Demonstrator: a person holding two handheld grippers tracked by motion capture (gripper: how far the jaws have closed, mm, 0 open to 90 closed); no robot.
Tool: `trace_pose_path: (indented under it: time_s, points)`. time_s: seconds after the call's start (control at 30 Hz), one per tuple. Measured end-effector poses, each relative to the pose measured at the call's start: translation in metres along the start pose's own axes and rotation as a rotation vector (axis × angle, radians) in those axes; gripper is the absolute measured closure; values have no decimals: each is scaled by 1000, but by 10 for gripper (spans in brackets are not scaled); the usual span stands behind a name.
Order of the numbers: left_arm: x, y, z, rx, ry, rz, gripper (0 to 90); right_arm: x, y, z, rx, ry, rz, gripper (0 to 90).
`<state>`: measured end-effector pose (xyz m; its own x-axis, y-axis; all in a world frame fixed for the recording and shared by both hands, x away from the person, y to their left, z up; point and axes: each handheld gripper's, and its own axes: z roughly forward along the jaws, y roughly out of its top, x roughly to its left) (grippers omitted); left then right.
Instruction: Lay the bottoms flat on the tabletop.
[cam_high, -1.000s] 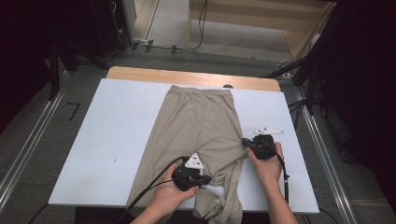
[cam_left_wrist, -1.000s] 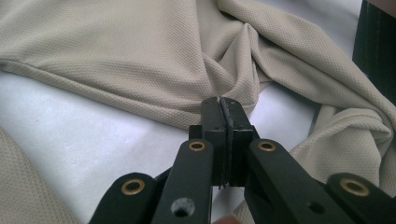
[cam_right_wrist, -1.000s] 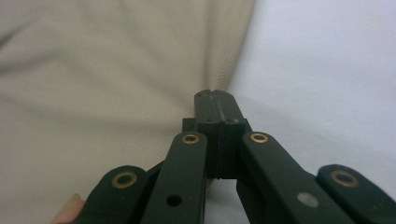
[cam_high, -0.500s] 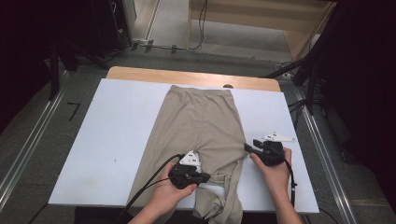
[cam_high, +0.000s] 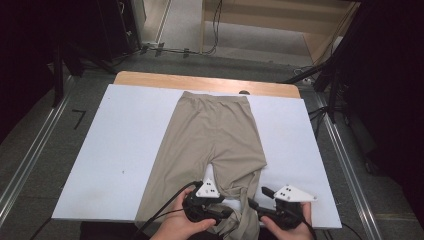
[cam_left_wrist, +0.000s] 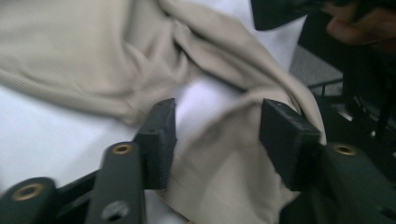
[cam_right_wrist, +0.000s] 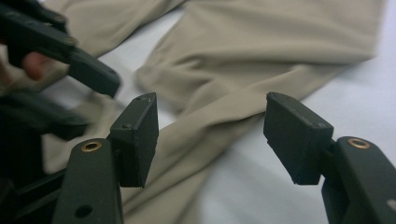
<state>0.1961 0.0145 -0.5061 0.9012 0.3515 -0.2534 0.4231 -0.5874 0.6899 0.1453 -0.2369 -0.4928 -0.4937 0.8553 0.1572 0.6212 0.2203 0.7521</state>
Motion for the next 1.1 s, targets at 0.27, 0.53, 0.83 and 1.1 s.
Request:
trace_pose_path:
  time_s: [0.27, 0.53, 0.83, 1.1]
  points:
    - [-33, -20, 4, 125, -133, 114, 897, 9, -11, 13, 86, -10, 6, 681]
    - [-19, -7, -8, -14, -96, 13, 512, -18, -23, -11, 60, -24, 63, 872]
    - [-15, 28, 38, -33, 20, -34, 457, -29, -31, -14, 31, -8, 63, 873]
    - [-28, 42, 66, -5, 162, 32, 621, -32, -34, -16, 17, -24, 55, 874]
